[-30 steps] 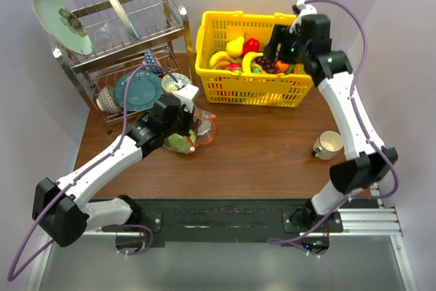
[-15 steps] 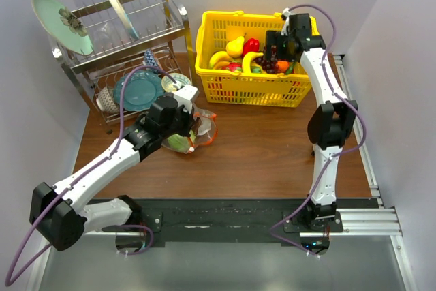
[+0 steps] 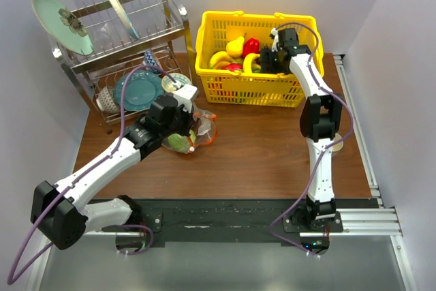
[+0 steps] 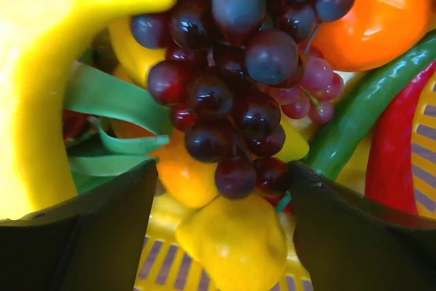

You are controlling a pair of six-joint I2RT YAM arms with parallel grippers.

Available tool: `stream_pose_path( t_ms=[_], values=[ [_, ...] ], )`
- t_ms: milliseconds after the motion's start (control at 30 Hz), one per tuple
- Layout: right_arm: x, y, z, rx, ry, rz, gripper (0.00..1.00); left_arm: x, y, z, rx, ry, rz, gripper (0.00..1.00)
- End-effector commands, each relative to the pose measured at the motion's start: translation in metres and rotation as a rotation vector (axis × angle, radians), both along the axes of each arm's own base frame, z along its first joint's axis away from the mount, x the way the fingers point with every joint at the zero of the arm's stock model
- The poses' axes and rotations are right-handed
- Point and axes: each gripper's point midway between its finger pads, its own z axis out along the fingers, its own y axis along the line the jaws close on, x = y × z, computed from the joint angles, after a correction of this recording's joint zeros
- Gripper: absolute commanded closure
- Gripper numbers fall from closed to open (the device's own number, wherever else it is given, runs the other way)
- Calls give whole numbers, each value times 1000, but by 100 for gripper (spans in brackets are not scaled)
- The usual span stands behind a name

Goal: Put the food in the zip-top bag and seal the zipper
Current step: Pick up the fake fruit from the bin.

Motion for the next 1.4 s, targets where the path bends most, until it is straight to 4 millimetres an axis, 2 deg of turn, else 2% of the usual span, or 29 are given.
stream_pose_path(
  t_ms=[0, 33, 100, 167, 200, 267, 300, 367, 400, 500, 533, 867, 1067, 1167, 1200, 1267, 1300, 1367],
  values=[
    [3, 3, 25, 19, -39, 1, 47, 11, -3, 15, -25, -63, -2, 100],
    [2, 4, 28, 24, -41, 3, 55, 11, -3, 15, -26, -64, -2, 100],
    [0, 6, 49, 43, -74, -1, 75, 11, -2, 15, -24, -65, 1, 100],
    [0, 6, 68, 59, -121, -5, 79, 10, -2, 17, -27, -69, 1, 100],
    [-4, 8, 95, 78, -172, -5, 85, 10, -1, 16, -27, -69, 1, 100],
    [-7, 7, 116, 90, -218, -13, 89, 9, -1, 18, -28, -70, 1, 100],
    [-12, 7, 142, 102, -265, -14, 91, 10, -1, 17, -27, -69, 1, 100],
    [-17, 5, 163, 108, -306, -24, 96, 10, 0, 17, -26, -70, 4, 100],
    [-23, 4, 182, 119, -343, -27, 98, 10, 0, 19, -27, -73, 5, 100],
    [-30, 4, 207, 139, -398, -32, 100, 9, 1, 18, -24, -73, 9, 100],
    [-36, 3, 223, 148, -431, -34, 100, 9, 1, 19, -26, -75, 8, 100],
    [-50, 6, 252, 191, -490, -28, 100, 9, 1, 18, -23, -72, 9, 100],
    [-66, 22, 277, 276, -516, 40, 100, 10, 2, 18, -23, -72, 11, 100],
    [-83, 40, 295, 359, -525, 137, 100, 9, 2, 18, -24, -73, 11, 100],
    [-92, 46, 306, 396, -533, 166, 100, 9, 2, 18, -22, -70, 11, 100],
    [-108, 65, 313, 488, -525, 256, 100, 10, 2, 18, -22, -70, 12, 100],
    [-122, 69, 329, 518, -552, 286, 100, 9, 2, 18, -23, -72, 11, 100],
    [-138, 81, 335, 604, -553, 346, 100, 9, 2, 18, -24, -71, 13, 100]
  ],
)
